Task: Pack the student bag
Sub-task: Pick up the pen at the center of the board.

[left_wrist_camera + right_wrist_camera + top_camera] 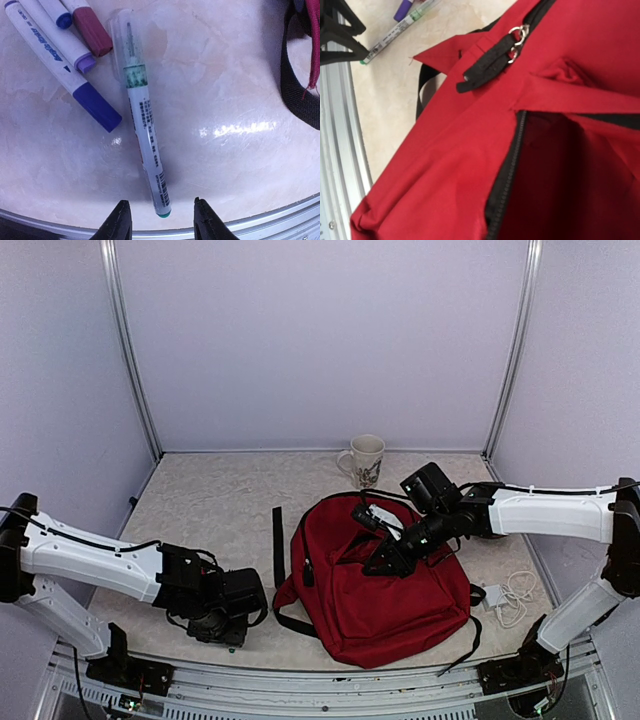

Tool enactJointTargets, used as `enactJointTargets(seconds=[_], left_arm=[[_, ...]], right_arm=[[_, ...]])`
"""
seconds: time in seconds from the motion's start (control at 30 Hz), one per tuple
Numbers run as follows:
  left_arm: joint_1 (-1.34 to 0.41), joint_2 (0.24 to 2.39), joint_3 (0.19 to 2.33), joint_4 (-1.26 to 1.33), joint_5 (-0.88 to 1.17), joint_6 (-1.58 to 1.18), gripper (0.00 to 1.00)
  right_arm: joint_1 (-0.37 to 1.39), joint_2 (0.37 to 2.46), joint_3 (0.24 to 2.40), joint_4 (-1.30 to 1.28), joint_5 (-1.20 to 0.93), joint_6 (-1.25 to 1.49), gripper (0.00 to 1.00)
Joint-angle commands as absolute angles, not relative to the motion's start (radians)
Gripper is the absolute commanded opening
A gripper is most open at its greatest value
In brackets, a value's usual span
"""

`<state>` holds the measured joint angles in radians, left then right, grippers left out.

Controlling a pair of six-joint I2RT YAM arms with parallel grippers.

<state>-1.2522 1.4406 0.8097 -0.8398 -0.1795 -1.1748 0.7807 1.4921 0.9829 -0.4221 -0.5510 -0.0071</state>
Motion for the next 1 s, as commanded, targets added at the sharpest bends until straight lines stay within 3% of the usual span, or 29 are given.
enactJointTargets(seconds=[0.0,0.13,0.43,0.6,0.77,0.97], left_arm=[[-1.265,1.435,0.785,-0.765,-0.132,-1.208,0.41],[-1.235,1.445,0.754,-0.748,-0.135,-1.173,0.42],[-1.166,1.482,0.712,-0.666,-0.105,-1.079,0.33],[-1.166,1.496,0.67,-0.627,-0.078,-1.086,0.21],[-1.163,1.5,0.669,-0.628,-0.09,-1.081,0.0],[-1.17,1.455,0.734,-0.654,-0.152,-1.067,0.0]], right_arm=[[0.79,1.486,0.991,-0.432,-0.539,-0.008,0.0],[0.79,1.481,0.981,-0.43,-0.537,-0.009,0.0],[0.789,1.471,0.967,-0.42,-0.538,-0.003,0.0],[0.789,1.468,0.97,-0.426,-0.535,-0.005,0.0],[0.788,1.465,0.973,-0.433,-0.529,-0.006,0.0],[0.787,1.46,0.971,-0.44,-0.531,-0.008,0.0]])
